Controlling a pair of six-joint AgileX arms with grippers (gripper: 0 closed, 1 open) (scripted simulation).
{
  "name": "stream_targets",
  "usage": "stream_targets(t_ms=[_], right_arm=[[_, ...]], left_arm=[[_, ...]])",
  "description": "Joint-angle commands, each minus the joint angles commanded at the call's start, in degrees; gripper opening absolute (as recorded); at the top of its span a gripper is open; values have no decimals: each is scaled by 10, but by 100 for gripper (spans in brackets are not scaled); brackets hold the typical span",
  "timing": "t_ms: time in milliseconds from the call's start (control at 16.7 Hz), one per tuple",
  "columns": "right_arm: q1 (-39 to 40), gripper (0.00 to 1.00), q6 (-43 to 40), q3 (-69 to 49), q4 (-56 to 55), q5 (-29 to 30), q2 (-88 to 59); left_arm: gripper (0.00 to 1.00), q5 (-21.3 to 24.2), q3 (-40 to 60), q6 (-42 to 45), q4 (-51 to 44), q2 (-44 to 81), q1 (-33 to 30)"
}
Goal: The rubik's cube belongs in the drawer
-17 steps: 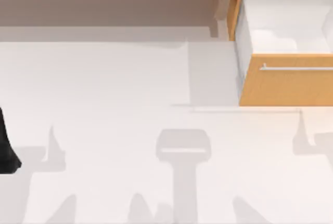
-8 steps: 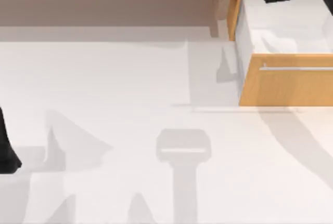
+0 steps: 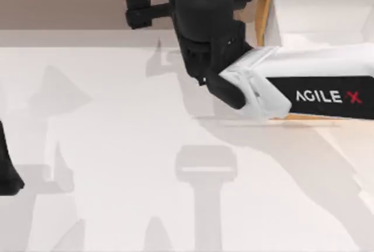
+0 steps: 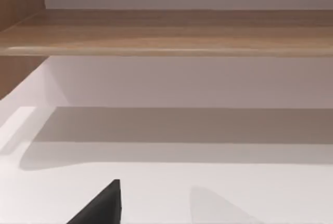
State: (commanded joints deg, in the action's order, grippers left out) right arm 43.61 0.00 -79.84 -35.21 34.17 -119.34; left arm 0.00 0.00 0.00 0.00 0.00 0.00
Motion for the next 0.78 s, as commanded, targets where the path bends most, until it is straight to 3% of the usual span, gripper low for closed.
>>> stream_targets(t_ms=[420,780], right_arm=[[36,100,3,-224,-11,125,-222],[38,100,8,-276,-16,154,-255]], left_arm=[[100,0,0,0,0,0,0],[100,0,0,0,0,0,0]])
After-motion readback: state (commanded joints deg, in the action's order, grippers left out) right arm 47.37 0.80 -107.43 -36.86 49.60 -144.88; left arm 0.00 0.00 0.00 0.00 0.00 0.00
